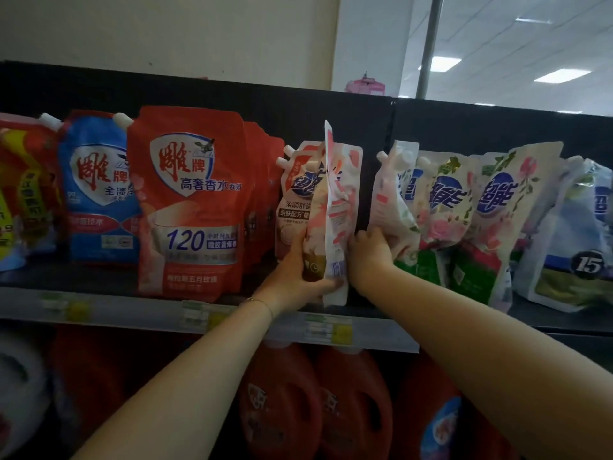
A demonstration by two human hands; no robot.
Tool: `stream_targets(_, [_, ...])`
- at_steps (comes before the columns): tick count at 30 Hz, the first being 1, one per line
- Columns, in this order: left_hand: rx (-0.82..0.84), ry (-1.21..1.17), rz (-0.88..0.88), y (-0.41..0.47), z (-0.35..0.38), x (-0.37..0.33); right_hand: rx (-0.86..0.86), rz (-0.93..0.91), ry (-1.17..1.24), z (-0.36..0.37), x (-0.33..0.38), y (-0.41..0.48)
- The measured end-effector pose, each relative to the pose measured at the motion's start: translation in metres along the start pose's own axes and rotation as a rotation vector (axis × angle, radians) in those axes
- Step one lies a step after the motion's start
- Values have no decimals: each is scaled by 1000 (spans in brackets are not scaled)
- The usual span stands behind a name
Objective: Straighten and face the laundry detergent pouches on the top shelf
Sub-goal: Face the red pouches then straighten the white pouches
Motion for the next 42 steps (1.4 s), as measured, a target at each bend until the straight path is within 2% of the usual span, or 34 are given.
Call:
stream_targets(3, [11, 48, -45, 0, 0, 3, 29, -77, 26, 8, 2, -4])
stream_targets(8, [1, 71, -48, -3, -2, 0, 91, -79, -16, 19, 6, -6])
stream_targets(16, [12, 63, -46, 1, 0, 5, 207, 10, -13, 58, -33, -21])
stream_targets(21, [4, 71, -15, 4, 1, 4, 128, 7, 104, 66, -45, -27])
stream_targets(23, [-3, 67, -6, 4, 2, 5, 4, 29, 276, 56, -42, -24])
stream_targets(24, [-7, 62, -8, 4, 2, 6, -65, 72, 462, 50, -41, -24])
stream_targets(26, [-28, 52, -6, 7, 1, 8, -140, 198, 1055, 40, -36, -26])
stream_targets(28, [-40, 37, -1, 8, 1, 8, -93, 286, 1604, 32, -23, -30])
stream_targets(30, [-56, 13, 34, 8, -1, 4, -17, 293, 1919, 21, -8, -37])
stream_targets(34, [-102, 45, 160, 1, -4, -6, -6, 235, 2093, -4, 7, -44])
stream_targets(39, [-178, 106, 322, -16, -10, -15, -86, 453, 2337, 3, 5, -39])
stream_targets(42, [-262, 99, 341, -22, -15, -16, 46, 479, 2361, 13, 0, -37])
Point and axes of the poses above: each hand's wrist, its own y-axis towards the middle knuckle, its own z-axis out of the palm, x = y × z, the point moved 7 cm from there along y, towards the middle knuckle, and after that the axes turned 10 degrees about -x, right-handed, at the moved point
